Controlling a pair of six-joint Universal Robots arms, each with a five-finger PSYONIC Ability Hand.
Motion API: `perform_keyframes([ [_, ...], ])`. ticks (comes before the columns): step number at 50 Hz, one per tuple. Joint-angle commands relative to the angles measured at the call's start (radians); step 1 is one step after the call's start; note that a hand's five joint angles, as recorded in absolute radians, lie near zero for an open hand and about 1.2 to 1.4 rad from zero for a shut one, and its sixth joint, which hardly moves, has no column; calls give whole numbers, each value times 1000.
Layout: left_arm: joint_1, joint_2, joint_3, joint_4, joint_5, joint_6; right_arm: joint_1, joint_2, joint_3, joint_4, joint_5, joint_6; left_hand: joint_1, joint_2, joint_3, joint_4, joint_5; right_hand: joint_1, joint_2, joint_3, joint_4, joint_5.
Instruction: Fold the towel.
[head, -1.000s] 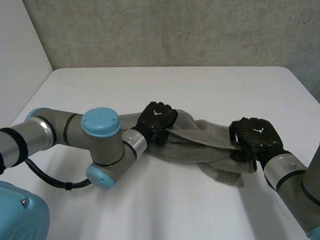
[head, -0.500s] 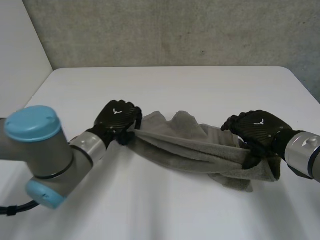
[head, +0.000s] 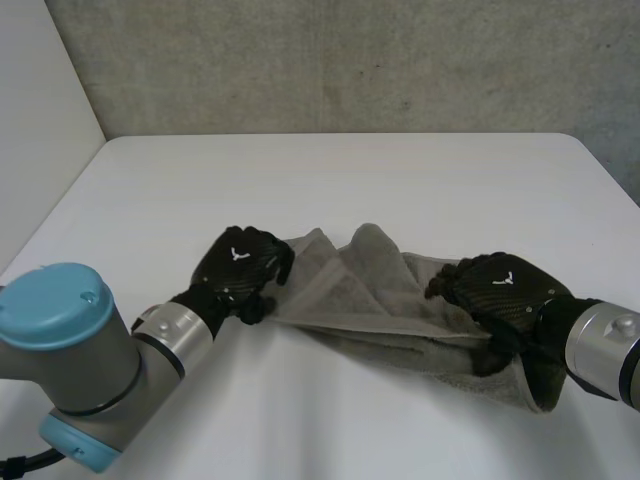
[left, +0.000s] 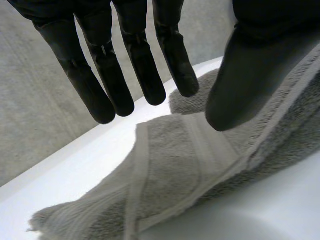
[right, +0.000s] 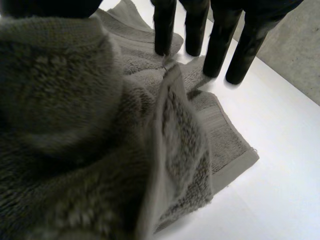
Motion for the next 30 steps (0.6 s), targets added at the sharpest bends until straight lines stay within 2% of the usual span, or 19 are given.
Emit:
perform_keyframes([
  [1, -21, -24, -15, 2, 0, 4, -5, 0, 66, -97, -8, 19, -428, -441, -441, -435, -440, 817, 817, 824, 833, 823],
  [2, -21, -28, -16, 4, 0, 4, -5, 0, 66, -97, -8, 19, -493, -506, -505, -500, -505, 820, 819, 826, 835, 826],
  [3, -21, -28, -16, 4, 0, 4, -7, 4, 73, -111, -10, 39, -493, -507, -506, -500, -505, 991, 991, 998, 1007, 997],
  [6, -29, -28, -21, 2, 0, 1, -10, 11, 83, -137, -10, 94, -610, -623, -623, -617, -622, 995, 995, 1002, 1011, 1001],
  [12, -63, -23, -30, 5, 0, -2, -10, 33, 92, -191, -11, 208, -646, -659, -659, -653, -658, 995, 995, 1002, 1011, 1001],
  [18, -112, -38, 10, 33, -9, -4, -3, 33, 104, -202, -18, 212, -649, -662, -662, -656, -661, 995, 995, 1002, 1011, 1001],
  [22, -153, -96, 74, 42, -15, 5, -8, 30, 116, -202, -44, 212, -602, -615, -615, -609, -614, 995, 995, 1002, 1011, 1001],
  [28, -169, -152, 125, 34, -14, 5, -10, 4, 136, -203, -82, 216, -461, -474, -474, -468, -473, 995, 995, 1002, 1011, 1001],
  [30, -169, -185, 158, 27, -12, -1, -11, -7, 141, -205, -85, 217, -207, -220, -220, -214, -219, 995, 995, 1002, 1011, 1001],
])
